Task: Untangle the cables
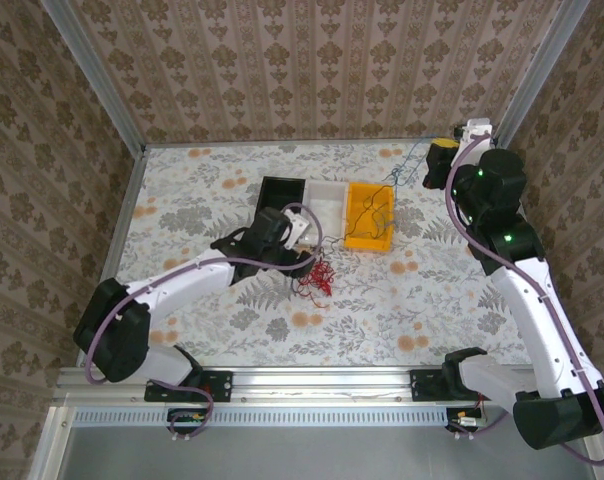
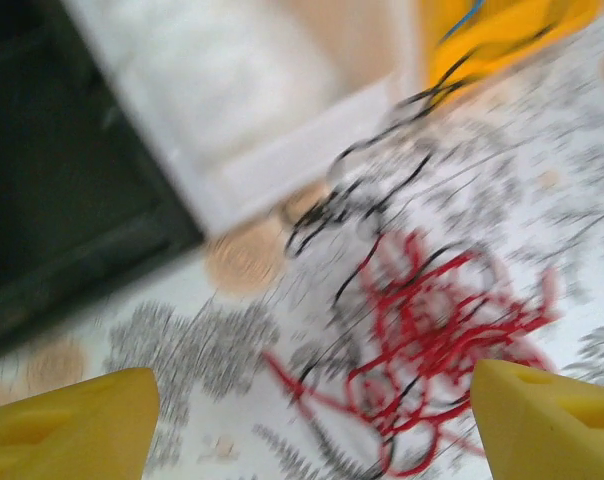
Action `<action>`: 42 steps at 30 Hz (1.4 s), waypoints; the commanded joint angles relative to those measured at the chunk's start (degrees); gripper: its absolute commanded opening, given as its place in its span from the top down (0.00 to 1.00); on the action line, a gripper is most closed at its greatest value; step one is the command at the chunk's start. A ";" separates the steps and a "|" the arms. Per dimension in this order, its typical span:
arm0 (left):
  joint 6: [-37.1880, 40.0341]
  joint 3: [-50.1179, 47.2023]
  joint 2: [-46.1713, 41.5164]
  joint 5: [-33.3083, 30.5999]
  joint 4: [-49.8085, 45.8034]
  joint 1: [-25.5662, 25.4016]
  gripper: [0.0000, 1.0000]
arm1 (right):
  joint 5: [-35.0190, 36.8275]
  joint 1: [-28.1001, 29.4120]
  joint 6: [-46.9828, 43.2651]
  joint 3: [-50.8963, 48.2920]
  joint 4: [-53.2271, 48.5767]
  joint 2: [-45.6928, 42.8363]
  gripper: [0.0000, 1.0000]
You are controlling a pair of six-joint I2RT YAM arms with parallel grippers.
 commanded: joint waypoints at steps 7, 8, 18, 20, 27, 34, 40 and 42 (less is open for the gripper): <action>11.13 18.07 13.67 6.00 2.68 -6.30 0.20 | -3.12 0.51 1.65 1.47 -1.50 0.11 1.00; 11.35 19.11 15.01 6.00 3.63 -6.36 0.22 | -3.22 0.58 1.57 1.55 -1.67 0.09 1.00; 11.03 27.88 25.83 9.65 6.09 -6.31 0.32 | -3.02 0.56 1.63 2.04 -2.17 -0.73 1.00; 9.82 28.68 27.57 7.30 7.46 -6.25 0.39 | -3.04 0.58 1.61 2.24 -2.14 -0.90 1.00; 2.84 26.34 27.86 2.00 11.42 -3.93 0.96 | -2.04 0.50 1.17 2.80 -2.66 -1.16 1.00; -0.18 10.72 14.20 3.81 11.60 -0.95 1.00 | 7.79 0.40 2.13 0.75 -0.56 -1.94 1.00; 0.31 -3.54 3.01 5.06 4.88 -0.86 1.00 | 16.73 -0.25 4.59 -1.55 0.60 -2.14 1.00; -0.89 -7.13 0.38 2.84 3.18 -0.82 1.00 | 18.15 -0.38 5.40 -1.93 0.56 -1.96 1.00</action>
